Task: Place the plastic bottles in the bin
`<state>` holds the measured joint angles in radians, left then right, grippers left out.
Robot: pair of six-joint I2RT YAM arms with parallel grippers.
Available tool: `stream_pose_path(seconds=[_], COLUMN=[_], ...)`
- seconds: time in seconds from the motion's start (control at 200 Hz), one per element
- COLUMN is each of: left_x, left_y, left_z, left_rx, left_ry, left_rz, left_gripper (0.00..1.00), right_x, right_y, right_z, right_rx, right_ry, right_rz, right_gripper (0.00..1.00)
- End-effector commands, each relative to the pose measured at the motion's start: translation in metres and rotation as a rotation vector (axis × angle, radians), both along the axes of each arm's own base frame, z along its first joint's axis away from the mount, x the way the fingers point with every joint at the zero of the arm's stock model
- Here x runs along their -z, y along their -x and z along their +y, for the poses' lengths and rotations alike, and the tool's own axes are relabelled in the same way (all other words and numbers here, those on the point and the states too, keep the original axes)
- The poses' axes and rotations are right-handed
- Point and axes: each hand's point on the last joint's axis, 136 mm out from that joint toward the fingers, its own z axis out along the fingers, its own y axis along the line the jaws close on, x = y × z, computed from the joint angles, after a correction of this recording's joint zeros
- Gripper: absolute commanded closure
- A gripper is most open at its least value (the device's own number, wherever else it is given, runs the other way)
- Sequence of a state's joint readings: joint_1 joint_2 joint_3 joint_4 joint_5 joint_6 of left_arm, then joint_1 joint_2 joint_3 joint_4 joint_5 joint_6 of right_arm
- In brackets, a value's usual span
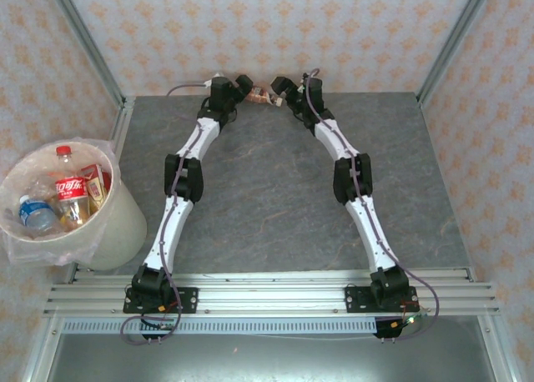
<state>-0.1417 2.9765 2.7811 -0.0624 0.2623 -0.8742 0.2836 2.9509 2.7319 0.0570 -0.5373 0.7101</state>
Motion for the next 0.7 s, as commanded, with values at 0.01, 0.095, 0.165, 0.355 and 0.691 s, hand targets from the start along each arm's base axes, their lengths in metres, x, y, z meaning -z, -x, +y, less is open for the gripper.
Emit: stream_pose_path(seconds=[0.01, 0.095, 0.165, 0.355, 0.691], left_x=[-0.05, -0.049, -0.048, -0.038, -0.042], left_y=[-0.008, -0.007, -0.005, 0.011, 0.057], left_z=[-0.003, -0.007, -0.008, 0.0, 0.037], left_rx=[0.039, 0.063, 0.074, 0.048, -0.11], left_ry=[0.051, 0.049, 0.043, -0.015, -0.153], left_rz=[-0.15, -0.145, -0.13, 0.035, 0.279], left_gripper=[0.0, 0.0, 0.0, 0.0, 0.0], right_x=[0.007, 0.013, 0.01, -0.017, -0.041], right_y=[0.003, 0.008, 0.015, 0.029, 0.075], right_z=[0.012, 0.025, 0.039, 0.06, 0.121], right_rx=[-0.009, -0.051, -0.099, -0.208, -0.431], right_ry=[-0.017, -0.035, -0.045, -0.04, 0.015], right_rz=[0.009, 0.012, -0.01, -0.077, -0.181], right_gripper=[0.01, 0.01, 0.01, 0.01, 0.01])
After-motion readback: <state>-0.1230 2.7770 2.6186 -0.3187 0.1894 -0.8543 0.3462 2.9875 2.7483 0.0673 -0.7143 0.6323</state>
